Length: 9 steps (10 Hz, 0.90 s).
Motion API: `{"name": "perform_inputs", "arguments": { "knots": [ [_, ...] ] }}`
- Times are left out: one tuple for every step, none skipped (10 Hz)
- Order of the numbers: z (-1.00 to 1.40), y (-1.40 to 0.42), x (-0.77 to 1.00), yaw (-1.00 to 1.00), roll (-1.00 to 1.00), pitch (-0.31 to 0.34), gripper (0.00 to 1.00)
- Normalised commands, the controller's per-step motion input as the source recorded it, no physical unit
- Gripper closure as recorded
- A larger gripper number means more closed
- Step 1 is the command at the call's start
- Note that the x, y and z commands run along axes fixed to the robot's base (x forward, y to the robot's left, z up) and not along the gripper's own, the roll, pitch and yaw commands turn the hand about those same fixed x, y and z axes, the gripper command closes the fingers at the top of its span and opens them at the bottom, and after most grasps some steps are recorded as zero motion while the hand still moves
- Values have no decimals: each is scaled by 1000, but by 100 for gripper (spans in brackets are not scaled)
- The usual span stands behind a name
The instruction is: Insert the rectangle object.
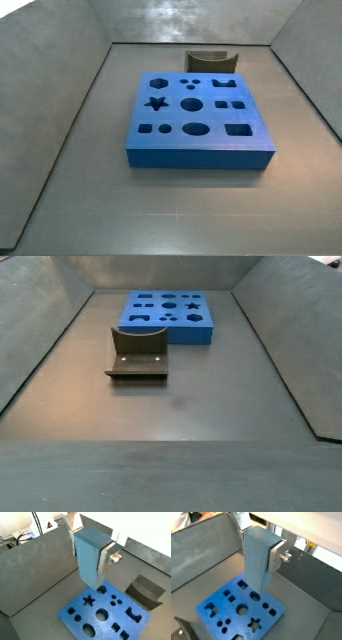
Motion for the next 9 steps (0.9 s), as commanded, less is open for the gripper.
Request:
{"name": "perform_inputs", "arguments": {
  "knots": [
    [-1000,-176,-503,343,440,-66,100],
    [-1000,-166,-448,254,365,-138,100],
    [-835,-92,-292,136,208,-150,100],
    [-626,-51,-163,75,128,-139,100],
    [-375,-38,-57,36,88,-101,100],
    [-205,-37,-15,24,93,-80,100],
    [1000,98,595,-543,-274,230,100],
    [1000,105,567,-526,-266,259,100],
    [1000,113,566,-344,-223,324,100]
  ]
}}
